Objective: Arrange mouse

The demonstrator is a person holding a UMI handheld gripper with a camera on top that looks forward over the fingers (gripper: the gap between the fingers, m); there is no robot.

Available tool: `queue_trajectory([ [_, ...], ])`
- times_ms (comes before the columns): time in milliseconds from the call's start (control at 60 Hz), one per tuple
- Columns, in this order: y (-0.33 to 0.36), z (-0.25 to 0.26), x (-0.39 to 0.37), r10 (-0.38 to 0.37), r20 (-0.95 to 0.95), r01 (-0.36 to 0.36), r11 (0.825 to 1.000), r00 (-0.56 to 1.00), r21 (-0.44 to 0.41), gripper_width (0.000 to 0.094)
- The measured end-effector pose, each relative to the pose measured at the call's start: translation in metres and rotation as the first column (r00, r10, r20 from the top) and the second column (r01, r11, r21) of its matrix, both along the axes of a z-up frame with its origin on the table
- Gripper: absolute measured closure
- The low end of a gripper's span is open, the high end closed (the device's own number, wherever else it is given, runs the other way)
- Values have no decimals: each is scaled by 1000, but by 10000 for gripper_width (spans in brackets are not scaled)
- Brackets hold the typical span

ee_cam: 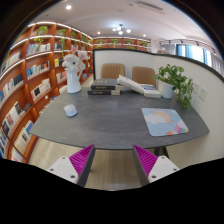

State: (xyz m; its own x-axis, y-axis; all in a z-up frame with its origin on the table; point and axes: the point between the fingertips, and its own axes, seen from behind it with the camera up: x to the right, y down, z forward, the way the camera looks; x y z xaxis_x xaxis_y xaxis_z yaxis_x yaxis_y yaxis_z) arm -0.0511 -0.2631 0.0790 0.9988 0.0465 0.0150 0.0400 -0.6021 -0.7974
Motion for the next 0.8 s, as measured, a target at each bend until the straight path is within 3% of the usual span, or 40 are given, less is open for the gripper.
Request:
queue_trajectory([
  [367,70,-68,-162,95,-61,-101,988,994,-113,180],
  [800,217,-86,-232,52,-69,-61,990,996,-126,189],
])
